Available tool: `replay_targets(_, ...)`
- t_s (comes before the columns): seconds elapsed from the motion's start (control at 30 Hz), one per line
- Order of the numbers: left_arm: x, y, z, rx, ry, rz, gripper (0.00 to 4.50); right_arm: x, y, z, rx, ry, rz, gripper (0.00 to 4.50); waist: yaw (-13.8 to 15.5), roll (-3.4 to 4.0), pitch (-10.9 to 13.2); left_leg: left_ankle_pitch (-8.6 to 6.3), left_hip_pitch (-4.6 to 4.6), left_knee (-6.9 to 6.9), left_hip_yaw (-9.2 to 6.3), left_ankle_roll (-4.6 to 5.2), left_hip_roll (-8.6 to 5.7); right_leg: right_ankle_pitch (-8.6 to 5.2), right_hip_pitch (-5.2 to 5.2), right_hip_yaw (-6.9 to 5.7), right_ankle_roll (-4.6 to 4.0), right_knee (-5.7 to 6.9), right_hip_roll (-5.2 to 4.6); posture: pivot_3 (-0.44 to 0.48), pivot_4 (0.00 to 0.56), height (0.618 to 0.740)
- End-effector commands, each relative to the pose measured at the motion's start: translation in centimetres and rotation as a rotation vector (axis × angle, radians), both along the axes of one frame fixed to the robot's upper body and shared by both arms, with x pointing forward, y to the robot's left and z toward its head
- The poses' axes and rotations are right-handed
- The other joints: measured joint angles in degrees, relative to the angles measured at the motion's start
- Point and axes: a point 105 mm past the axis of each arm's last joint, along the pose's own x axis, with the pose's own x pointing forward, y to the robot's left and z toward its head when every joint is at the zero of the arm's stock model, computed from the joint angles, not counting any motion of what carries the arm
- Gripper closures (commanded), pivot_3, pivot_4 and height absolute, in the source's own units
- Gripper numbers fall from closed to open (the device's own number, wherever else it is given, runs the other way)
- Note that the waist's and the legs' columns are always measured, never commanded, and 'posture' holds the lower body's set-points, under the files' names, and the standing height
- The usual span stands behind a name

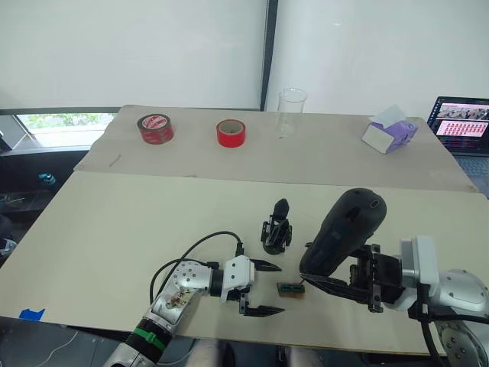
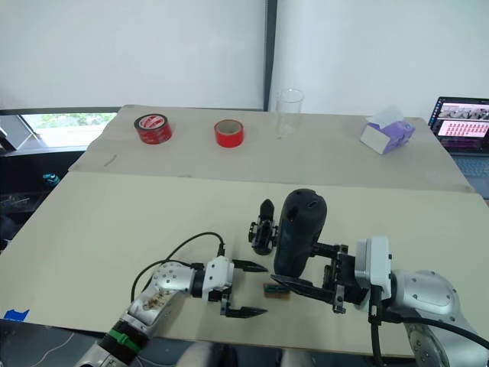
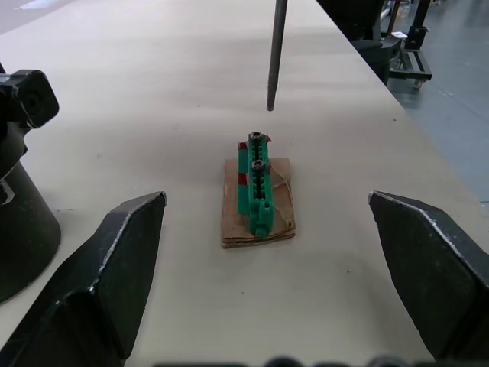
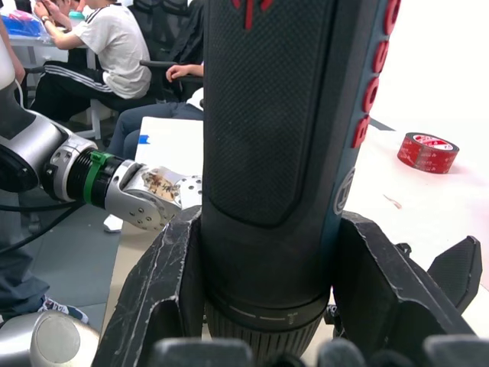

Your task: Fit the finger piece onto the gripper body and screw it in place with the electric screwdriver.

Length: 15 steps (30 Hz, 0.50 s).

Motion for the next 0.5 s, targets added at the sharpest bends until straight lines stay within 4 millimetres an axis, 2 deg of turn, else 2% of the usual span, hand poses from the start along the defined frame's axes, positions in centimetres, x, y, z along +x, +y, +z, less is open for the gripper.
replay_targets(0.03,-1.3,0.0,-3.0,0.098,0.092,-0.022,0.0,-0.4,0.0,0.9,0.003,-0.067,0.011,2.58,0.0,0.02,0.0,-0.01,0.0,0.0,0.0,0.05,-0.06,0.01,0.01,0.01,0.02,0.0,-0.05,0.0,0.15,0.74)
replay_targets(0.23,-1.1,-0.3,-0.9,0.057,0.07,-0.029,0.0,-0.2,-0.3,0.9,-0.007,-0.068,0.002,2.58,-0.3,-0.03,0.0,-0.01,-0.11,0.0,-0.02,0.23,-0.3,0.06,0.04,0.06,0.08,0.04,-0.26,0.0,0.15,0.74)
replay_targets(0.5,-0.7,-0.2,-0.1,0.055,0.05,-0.013,0.0,0.1,-0.5,1.1,-0.013,-0.073,-0.007,2.58,-0.5,-0.08,0.0,-0.02,-0.26,-0.02,-0.07,0.32,-0.35,0.11,-0.07,0.07,0.02,0.04,-0.28,0.0,0.15,0.74)
